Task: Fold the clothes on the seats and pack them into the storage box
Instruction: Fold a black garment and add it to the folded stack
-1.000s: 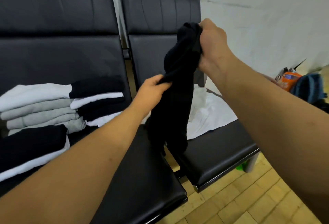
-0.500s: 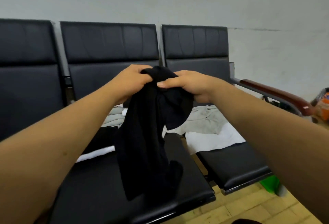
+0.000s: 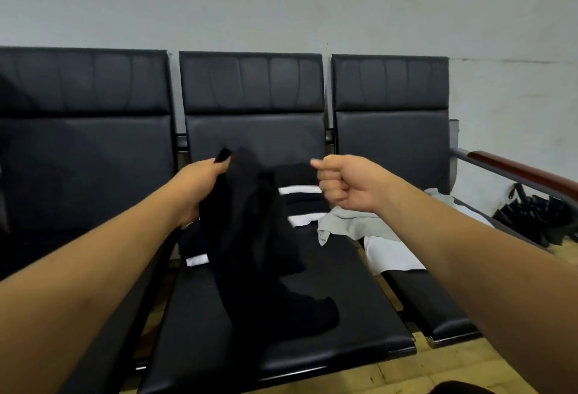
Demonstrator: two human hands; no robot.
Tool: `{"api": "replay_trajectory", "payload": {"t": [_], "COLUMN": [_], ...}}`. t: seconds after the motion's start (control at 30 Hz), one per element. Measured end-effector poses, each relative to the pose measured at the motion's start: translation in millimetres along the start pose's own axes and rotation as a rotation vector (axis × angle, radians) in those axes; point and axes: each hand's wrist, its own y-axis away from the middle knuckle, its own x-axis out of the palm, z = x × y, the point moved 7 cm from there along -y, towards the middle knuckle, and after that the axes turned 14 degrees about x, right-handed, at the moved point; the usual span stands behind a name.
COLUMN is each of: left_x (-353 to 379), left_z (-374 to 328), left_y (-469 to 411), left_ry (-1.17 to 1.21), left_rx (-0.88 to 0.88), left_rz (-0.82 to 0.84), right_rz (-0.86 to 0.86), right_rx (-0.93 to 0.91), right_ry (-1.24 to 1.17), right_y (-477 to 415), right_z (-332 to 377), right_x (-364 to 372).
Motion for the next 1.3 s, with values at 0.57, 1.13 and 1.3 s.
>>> {"api": "replay_trajectory", "payload": {"t": [0.57, 1.13, 1.3], "left_x": [28, 33, 41], "left_z": [7, 58, 50], "left_y": [-4, 14, 11], "left_ry": [-0.356, 0.064, -0.018], "left_rx": [0.18, -0.248, -0.142], "left_rz": [0.288, 0.094, 0.282], "right_rz": [-0.126, -0.086, -0.201], "right_rx": [-0.227, 0.023, -0.286], "right_ry": [0.609, 0.266, 0.756], "right_y": [5, -21, -18], "right_z": [-38, -93, -76], "right_x": [35, 22, 30]}}
